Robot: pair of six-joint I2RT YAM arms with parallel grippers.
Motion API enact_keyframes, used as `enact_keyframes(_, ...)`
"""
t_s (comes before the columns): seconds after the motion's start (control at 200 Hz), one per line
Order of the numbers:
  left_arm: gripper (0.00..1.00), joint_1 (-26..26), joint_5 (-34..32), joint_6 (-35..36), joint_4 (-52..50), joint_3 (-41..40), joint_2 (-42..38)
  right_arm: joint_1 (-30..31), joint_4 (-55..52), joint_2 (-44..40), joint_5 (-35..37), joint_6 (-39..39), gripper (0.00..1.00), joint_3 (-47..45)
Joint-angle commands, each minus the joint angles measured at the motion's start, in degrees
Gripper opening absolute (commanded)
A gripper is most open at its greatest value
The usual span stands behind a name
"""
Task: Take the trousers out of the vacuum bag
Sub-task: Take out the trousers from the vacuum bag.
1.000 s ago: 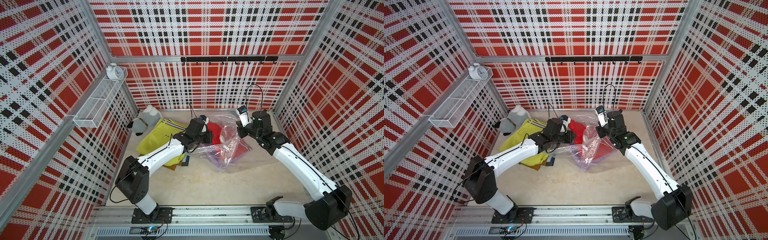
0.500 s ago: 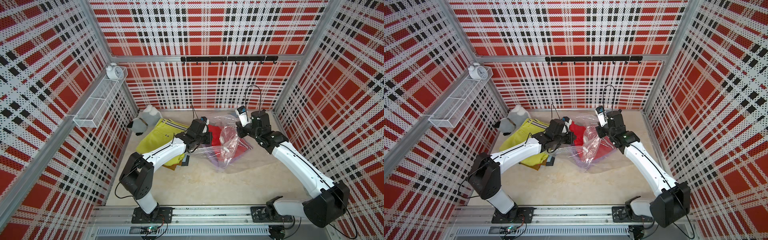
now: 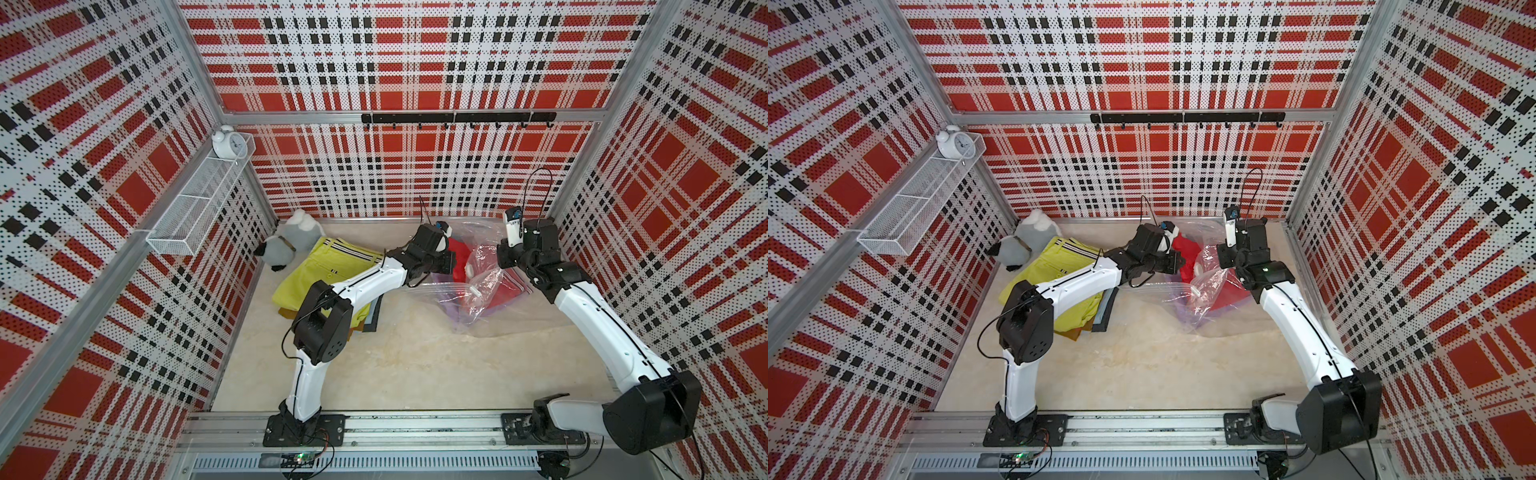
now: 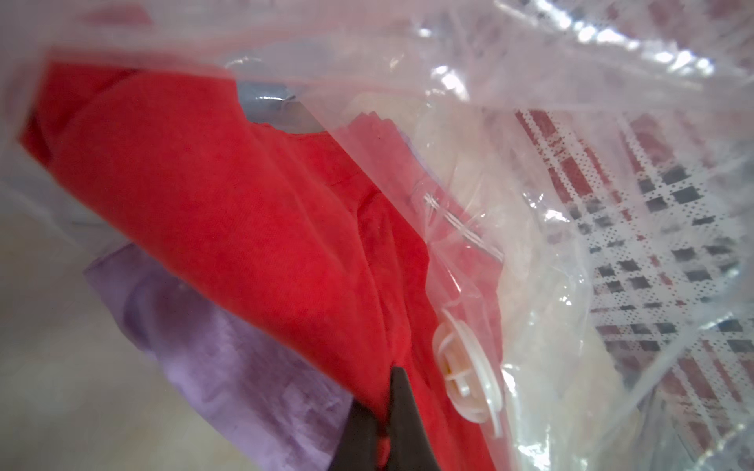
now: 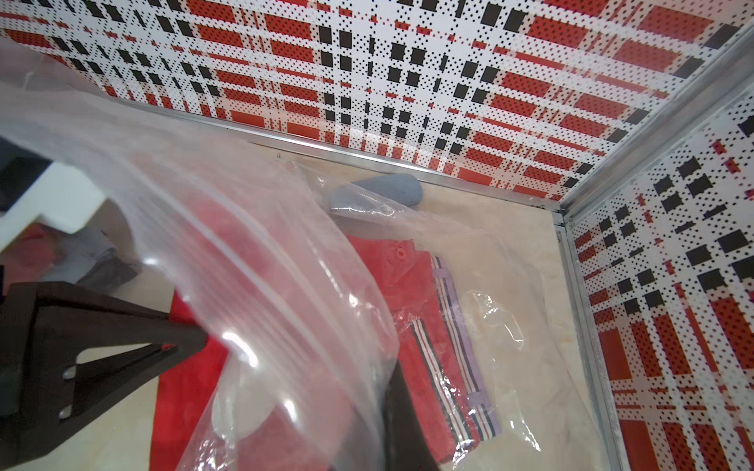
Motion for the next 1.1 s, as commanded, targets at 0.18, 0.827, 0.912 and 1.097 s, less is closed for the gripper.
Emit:
enact_keyframes(0.18,0.00,-4.8,-1.2,2.9,-1.5,2.2,-5.8,-0.5,1.7,1.5,1.0,1.6,0.00,-0.5)
enact_keyframes(0.827,0.00,-3.7,-6.1,3.6,2.7,-18.1,-20.5,-0.5,2.6,4.8,-3.6,3.2,0.00,1.6)
enact_keyframes(0.912,0.00,-3.5,-4.5,1.2,5.3,-21.1,-19.3,-0.4,3.2,4.5,-6.4,3.2,0.00,1.5)
enact_keyframes(1.097,0.00,-3.5,-3.0,-2.5,10.0,-24.5,-15.7,-0.4,3.8,3.3,-9.8,3.0,0.00,1.6)
